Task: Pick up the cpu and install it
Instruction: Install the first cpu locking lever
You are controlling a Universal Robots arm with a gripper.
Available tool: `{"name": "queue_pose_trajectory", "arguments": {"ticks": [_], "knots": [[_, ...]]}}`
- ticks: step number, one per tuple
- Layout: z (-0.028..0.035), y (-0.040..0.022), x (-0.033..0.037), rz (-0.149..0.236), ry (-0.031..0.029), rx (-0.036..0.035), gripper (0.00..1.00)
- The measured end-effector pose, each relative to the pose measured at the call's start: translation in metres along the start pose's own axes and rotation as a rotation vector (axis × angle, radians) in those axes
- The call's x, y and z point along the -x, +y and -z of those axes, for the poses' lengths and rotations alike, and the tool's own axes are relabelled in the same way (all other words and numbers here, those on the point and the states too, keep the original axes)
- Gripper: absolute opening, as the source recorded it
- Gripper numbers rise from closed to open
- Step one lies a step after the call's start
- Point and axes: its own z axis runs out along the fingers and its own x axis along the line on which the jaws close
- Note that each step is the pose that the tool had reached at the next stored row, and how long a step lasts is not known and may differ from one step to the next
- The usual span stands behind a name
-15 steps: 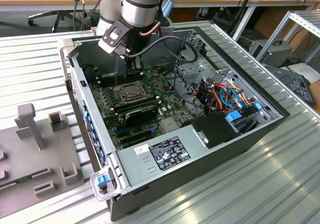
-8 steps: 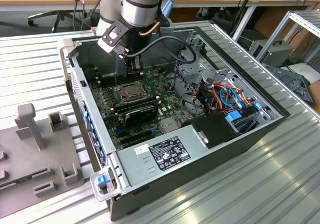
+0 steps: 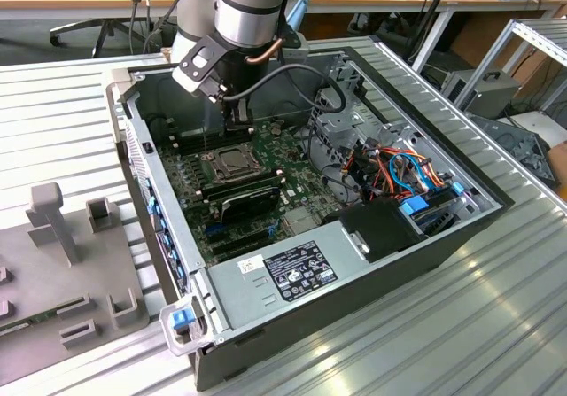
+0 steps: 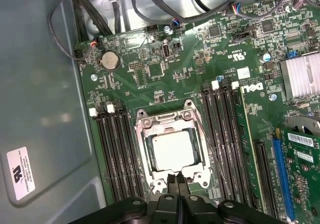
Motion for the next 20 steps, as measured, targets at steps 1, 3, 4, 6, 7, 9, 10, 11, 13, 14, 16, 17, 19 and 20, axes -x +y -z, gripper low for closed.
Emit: {"name": "queue_pose_trajectory", "arguments": {"ticks": [1,3,4,6,7,9,10,11,13,14,16,17,19,20], "knots": [[0.0,0.0,0.0,-0.006,0.0001,0.0002,0.11],[0.0,0.0,0.0,-0.017,0.0002,0.0005,0.11],[0.0,0.0,0.0,-0.019,0.0003,0.0005,0.11],[0.0,0.0,0.0,-0.026,0.0003,0.0007,0.11],[0.0,0.0,0.0,-0.031,0.0004,0.0008,0.11],[0.0,0.0,0.0,-0.042,0.0005,0.0011,0.11],[0.0,0.0,0.0,-0.046,0.0005,0.0012,0.11],[0.0,0.0,0.0,-0.049,0.0006,0.0014,0.11],[0.0,0.0,0.0,-0.055,0.0006,0.0015,0.11],[0.0,0.0,0.0,-0.057,0.0007,0.0016,0.11],[0.0,0.0,0.0,-0.065,0.0008,0.0018,0.11],[0.0,0.0,0.0,-0.07,0.0009,0.0019,0.11],[0.0,0.0,0.0,-0.074,0.0009,0.0021,0.11],[0.0,0.0,0.0,-0.078,0.0009,0.0022,0.11]]}}
